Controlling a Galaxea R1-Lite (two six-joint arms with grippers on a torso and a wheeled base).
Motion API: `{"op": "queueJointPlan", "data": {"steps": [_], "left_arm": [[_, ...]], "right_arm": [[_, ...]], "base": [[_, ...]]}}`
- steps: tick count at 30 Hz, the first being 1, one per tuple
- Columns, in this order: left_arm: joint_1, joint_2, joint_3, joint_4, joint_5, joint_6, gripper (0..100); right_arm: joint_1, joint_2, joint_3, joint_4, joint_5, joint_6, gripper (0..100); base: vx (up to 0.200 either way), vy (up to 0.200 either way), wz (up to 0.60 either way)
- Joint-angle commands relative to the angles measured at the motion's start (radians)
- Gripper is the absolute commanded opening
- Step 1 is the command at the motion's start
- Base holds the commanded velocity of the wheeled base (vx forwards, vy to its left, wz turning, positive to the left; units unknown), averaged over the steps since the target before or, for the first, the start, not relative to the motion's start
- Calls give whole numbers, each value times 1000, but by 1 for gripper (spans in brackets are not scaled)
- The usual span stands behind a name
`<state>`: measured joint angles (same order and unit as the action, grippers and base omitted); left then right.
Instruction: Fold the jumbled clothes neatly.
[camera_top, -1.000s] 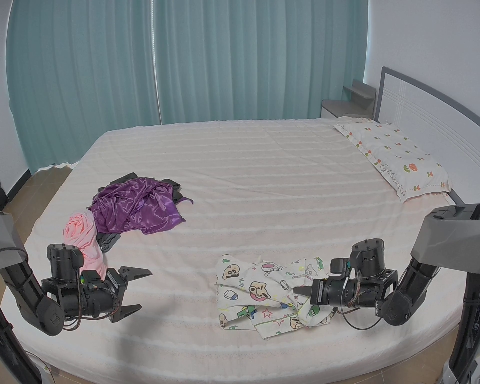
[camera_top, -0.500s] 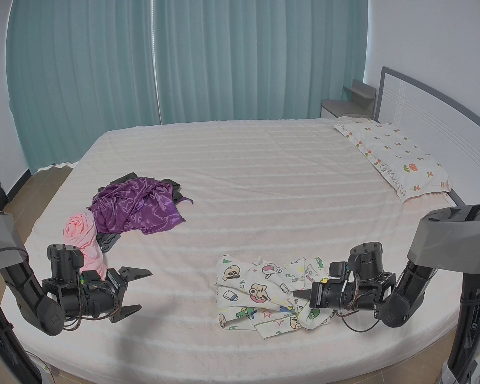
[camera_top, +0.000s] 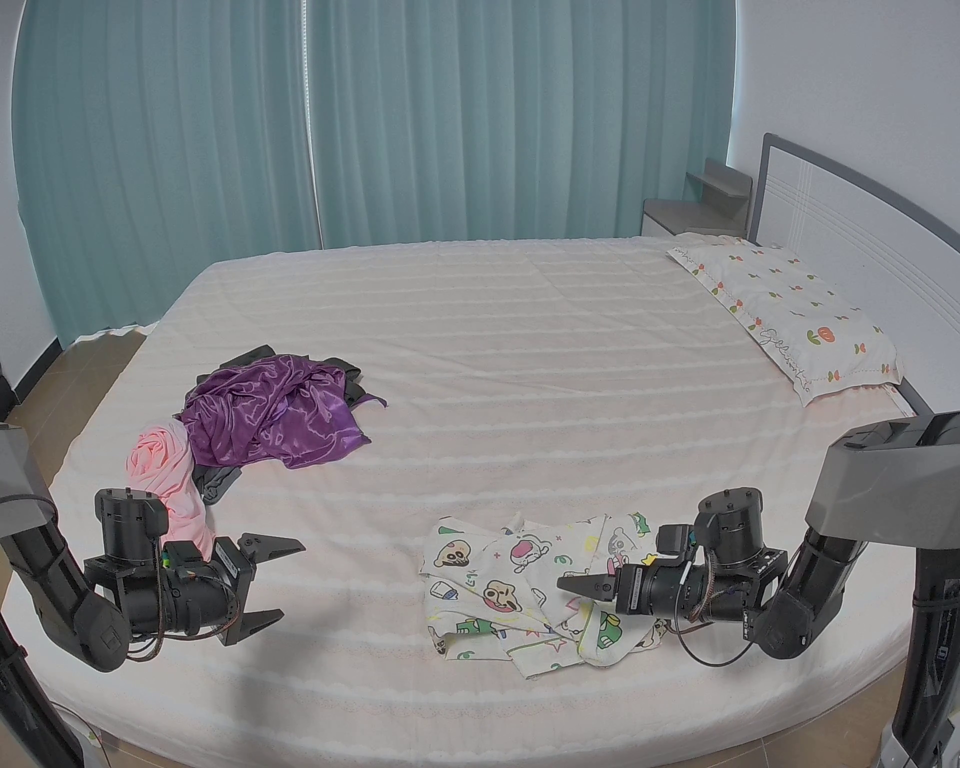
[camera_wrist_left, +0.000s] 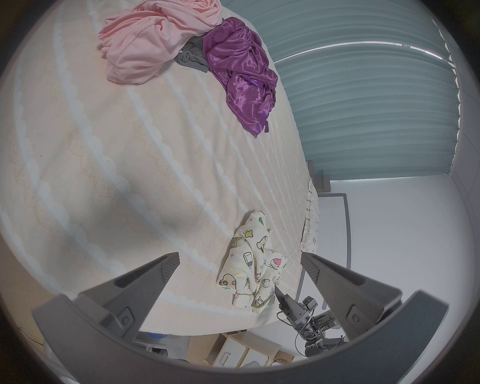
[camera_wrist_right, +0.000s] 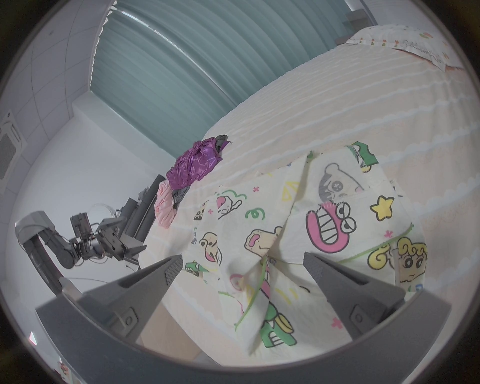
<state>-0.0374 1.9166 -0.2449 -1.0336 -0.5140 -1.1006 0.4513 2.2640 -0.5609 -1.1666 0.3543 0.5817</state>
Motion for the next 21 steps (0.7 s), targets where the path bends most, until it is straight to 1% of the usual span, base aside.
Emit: {"op": "queueJointPlan", "data": {"steps": [1,4,9,17,18,21], "left_arm": [[1,1,1,0,0,-1,100],[-1,1,1,0,0,-2,100],[1,2,-1,0,0,-1,100],[-1,2,-1,0,0,-2,100],[1,2,-1,0,0,-2,100],[1,2,-1,0,0,-2,100]], "right_arm": [[0,40,-45,-39,2,73,100],[9,69,-65,-61,2,83,100],[33,117,-94,-54,-1,83,100],[38,114,-90,-53,-3,81,100],[38,114,-90,-53,-3,79,0],[53,112,-91,-54,-8,79,0]], "base": [[0,0,0],[0,0,0],[0,0,0],[0,0,0],[0,0,0],[0,0,0]]}}
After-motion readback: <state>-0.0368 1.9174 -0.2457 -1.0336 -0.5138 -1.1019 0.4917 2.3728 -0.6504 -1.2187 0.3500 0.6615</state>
